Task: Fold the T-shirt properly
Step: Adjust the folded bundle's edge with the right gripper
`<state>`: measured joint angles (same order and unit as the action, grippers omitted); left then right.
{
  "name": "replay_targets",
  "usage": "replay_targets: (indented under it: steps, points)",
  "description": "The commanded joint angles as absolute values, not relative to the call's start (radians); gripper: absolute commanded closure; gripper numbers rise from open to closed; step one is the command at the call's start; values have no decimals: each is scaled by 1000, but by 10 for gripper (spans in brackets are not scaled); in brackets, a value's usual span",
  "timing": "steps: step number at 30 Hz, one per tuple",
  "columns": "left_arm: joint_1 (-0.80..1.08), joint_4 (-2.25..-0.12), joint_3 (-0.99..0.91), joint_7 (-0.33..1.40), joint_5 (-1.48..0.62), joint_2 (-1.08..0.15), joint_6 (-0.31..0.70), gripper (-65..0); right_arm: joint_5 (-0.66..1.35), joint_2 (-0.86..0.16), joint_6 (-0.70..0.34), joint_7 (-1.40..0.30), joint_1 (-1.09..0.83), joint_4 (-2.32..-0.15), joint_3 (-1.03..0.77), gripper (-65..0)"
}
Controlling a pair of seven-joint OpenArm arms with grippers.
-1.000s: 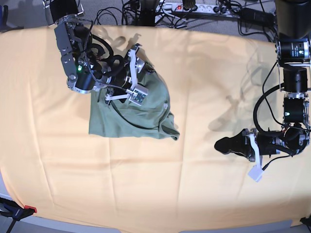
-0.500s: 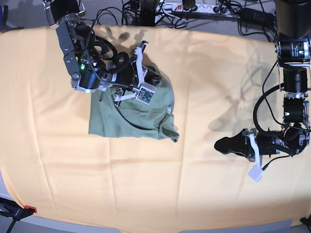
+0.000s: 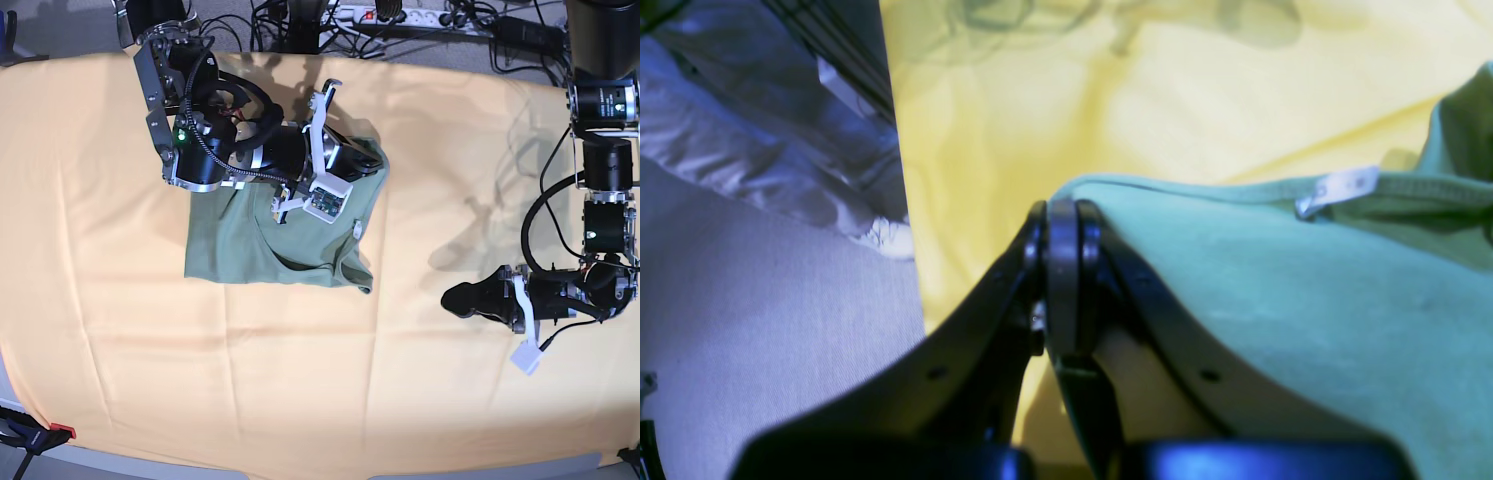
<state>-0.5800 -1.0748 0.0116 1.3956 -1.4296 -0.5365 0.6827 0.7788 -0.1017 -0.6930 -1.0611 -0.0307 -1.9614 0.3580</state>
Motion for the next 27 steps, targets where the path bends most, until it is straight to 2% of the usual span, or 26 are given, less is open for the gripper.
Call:
replay_targets:
  steps: [1, 6, 7, 10, 11, 12, 15, 17, 18, 21, 27]
  points:
    - [-612, -1091, 5, 1389, -1457, -551, 688, 0, 787, -93, -698, -1030, -14, -1975, 356, 0]
    - [-612, -1091, 5, 1389, -1457, -551, 688, 0, 781, -89, -698, -1032, -15, -1975, 356, 0]
    - [-612, -1091, 5, 1389, -1457, -551, 688, 0, 784, -89, -698, -1031, -17, -1975, 356, -39]
    - [-612, -1091, 5, 1389, -1457, -551, 688, 0, 827, -89, -698, -1031, -17, -1975, 356, -326]
    - [-612, -1091, 5, 1389, -1457, -551, 688, 0, 853, -89, -698, -1030, -16, -1975, 356, -385]
    - [-612, -1091, 5, 1389, -1456, -551, 688, 0, 887, -89, -698, -1031, -10, -1975, 356, -403]
    - [-612, -1091, 5, 1389, -1451, -551, 689, 0, 954, -89, -698, -1031, 39, -1976, 352, -402]
    - [-612, -1091, 5, 1391, -1449, -552, 689, 0, 937, -89, -698, -1031, 81, -1976, 335, -352]
    - [-612, -1091, 5, 1395, -1450, -552, 689, 0, 915, -89, -698, -1031, 99, -1976, 319, -284]
    - [-612, -1091, 5, 1396, -1450, -555, 689, 0, 810, -89, -698, -1021, 137, -1975, 263, 0]
    - [-612, -1091, 5, 1396, -1451, -575, 688, 0, 580, -89, -698, -826, 144, -1891, 223, 0]
